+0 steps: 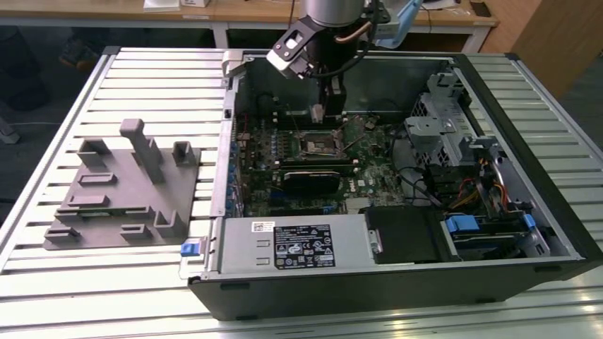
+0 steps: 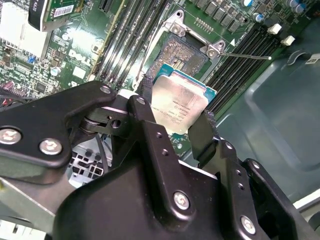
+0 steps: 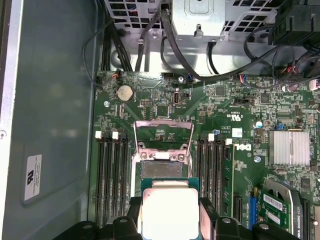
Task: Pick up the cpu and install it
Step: 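Place the cpu into insertion slot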
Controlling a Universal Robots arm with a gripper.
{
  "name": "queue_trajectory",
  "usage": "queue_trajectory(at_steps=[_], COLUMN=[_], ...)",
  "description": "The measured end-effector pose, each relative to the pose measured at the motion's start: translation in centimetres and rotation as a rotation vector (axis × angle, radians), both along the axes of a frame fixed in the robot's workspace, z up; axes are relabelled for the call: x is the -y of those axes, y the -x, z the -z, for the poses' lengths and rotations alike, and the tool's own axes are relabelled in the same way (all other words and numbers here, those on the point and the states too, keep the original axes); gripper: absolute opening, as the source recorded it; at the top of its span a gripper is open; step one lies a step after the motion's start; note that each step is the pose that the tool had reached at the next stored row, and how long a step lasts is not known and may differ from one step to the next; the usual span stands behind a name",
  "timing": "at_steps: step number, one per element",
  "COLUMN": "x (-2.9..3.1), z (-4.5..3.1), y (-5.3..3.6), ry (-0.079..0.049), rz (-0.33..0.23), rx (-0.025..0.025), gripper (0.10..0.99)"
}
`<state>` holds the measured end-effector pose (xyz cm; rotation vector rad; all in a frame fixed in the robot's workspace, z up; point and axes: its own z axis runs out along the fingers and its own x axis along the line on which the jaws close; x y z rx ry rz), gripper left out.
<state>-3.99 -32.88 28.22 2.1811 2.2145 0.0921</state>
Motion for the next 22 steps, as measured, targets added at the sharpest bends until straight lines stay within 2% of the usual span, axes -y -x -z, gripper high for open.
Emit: queue_trajectory(at_steps=[13,22], x=[0.0,0.0], z=[2.1,2.62], y=[0.0,0.0], ry=[0.0,0.0], rz=[0.0,0.0], rx=[0.0,-0.0002], gripper=[0.537,0.537])
